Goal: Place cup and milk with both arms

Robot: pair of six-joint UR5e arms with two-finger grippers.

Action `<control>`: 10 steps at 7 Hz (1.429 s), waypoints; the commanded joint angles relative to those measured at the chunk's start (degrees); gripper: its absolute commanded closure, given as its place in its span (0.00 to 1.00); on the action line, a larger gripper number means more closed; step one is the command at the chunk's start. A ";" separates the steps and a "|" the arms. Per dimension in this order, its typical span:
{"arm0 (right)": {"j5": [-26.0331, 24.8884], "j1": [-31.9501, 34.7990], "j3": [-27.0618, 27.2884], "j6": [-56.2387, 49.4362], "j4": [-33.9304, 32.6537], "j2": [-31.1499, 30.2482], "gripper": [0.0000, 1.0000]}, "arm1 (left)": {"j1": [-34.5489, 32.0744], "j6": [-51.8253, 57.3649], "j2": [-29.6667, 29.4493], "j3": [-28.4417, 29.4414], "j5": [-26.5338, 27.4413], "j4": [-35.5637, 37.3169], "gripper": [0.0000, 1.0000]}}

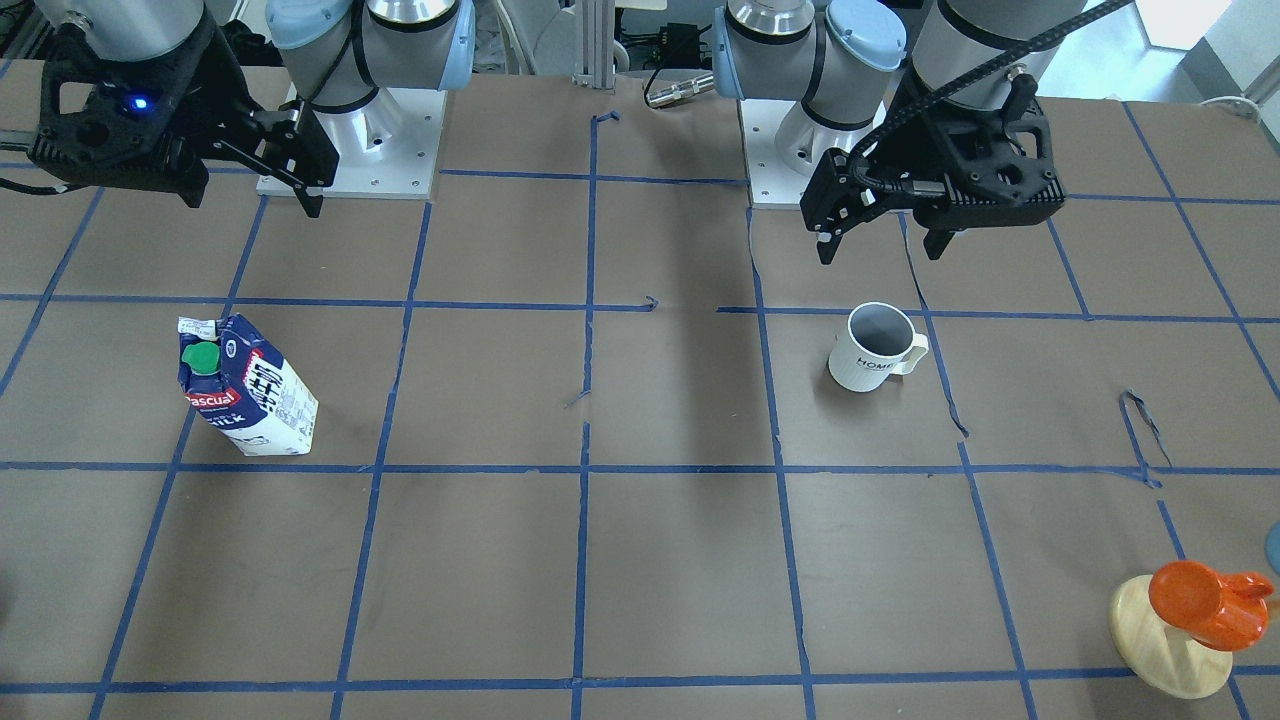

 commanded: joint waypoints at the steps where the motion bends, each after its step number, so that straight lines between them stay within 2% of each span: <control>1: -0.02 -0.10 -0.26 -0.20 -0.09 -0.13 0.00 | 0.22 0.05 0.74 -2.97 -0.04 0.70 0.00; 3: -0.11 -0.18 -0.35 -0.81 -0.17 -0.66 0.00 | 0.91 1.18 1.02 -6.83 2.22 0.01 0.00; 4: -0.37 -1.32 0.00 -8.99 -0.35 -0.40 0.00 | 3.36 5.45 0.75 -14.52 2.07 3.92 0.00; 5: -0.55 -5.76 0.00 -12.04 -0.18 -0.22 0.00 | 5.21 9.41 0.57 -22.42 2.33 14.40 0.00; 6: -0.03 -10.33 1.91 -14.94 -1.05 0.65 0.00 | 6.01 13.54 -0.65 -28.42 2.24 21.12 0.00; 8: -0.11 -12.23 10.33 -17.16 -13.21 2.15 0.00 | 9.77 20.75 -1.98 -32.51 2.50 21.55 0.00; 9: 0.24 -12.23 13.68 -16.90 -16.84 2.76 0.00 | 11.10 20.96 -2.76 -32.78 2.42 21.63 0.07; 10: 0.16 -12.23 15.71 -16.90 -19.83 3.55 0.00 | 11.11 20.88 -3.81 -32.87 2.24 21.71 0.31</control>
